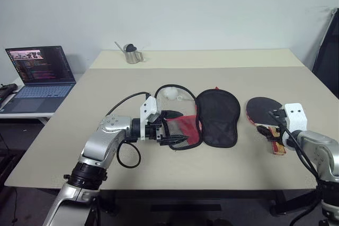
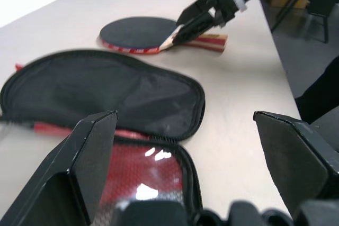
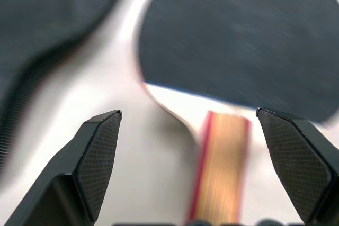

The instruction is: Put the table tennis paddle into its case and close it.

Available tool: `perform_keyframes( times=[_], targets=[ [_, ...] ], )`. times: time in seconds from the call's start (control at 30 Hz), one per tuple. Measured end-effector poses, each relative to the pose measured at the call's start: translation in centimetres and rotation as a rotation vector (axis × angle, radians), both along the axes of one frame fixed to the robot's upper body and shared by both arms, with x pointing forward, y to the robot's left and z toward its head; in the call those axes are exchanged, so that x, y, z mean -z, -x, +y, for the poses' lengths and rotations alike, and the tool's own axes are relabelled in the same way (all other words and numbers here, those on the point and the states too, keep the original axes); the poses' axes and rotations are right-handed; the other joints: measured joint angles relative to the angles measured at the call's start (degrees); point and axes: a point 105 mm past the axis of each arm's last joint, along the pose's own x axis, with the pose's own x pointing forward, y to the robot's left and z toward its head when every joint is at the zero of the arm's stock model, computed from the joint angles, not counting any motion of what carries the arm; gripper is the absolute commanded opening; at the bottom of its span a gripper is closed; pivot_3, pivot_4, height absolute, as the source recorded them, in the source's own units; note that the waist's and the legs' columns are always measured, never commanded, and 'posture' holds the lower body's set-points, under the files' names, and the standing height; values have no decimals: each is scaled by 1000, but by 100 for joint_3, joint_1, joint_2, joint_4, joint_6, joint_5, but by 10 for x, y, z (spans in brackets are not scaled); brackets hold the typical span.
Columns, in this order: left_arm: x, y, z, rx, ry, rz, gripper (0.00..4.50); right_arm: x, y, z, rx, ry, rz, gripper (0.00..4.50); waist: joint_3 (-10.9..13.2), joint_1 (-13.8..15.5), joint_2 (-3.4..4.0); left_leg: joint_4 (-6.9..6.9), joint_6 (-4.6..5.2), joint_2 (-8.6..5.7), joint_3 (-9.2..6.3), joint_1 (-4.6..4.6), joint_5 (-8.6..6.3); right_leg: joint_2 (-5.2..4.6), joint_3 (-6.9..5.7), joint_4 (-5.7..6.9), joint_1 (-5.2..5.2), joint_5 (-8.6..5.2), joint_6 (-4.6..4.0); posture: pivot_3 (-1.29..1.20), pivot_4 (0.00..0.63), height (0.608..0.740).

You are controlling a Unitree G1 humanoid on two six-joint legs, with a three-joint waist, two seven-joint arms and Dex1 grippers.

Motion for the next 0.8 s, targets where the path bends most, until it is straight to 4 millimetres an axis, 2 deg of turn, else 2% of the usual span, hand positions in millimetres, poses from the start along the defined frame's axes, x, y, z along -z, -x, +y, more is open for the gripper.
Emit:
perform_keyframes(
  times=[0.17, 0.33, 0.7, 0.8],
  targets=[
    [4, -2, -2, 14, -7, 11, 4500, 18, 11, -4, 65, 13, 57, 4470, 0, -13, 0, -2, 0, 2, -1, 1, 0, 2, 0, 2, -2, 0, 0, 0, 150, 740],
    [2, -5, -2, 17, -5, 0, 4500, 21, 12, -4, 108, -3, 47, 4470, 0, -11, 0, 0, 1, 1, -2, 6, 0, 2, 0, 2, 4, 0, 0, 0, 150, 740],
    [1, -5, -4, 29, -5, -3, 4500, 25, -9, -4, 98, -7, -5, 4470, -1, -30, -2, 0, 6, 4, 0, 55, -1, 9, 5, 6, 49, 0, 1, 0, 150, 740],
    [2, -6, -4, 27, -9, -4, 4500, 25, -14, -5, 93, 6, -14, 3883, -4, -20, -7, -1, 6, 5, -3, 56, -2, 10, 3, 5, 51, 0, 1, 0, 150, 740]
  ],
)
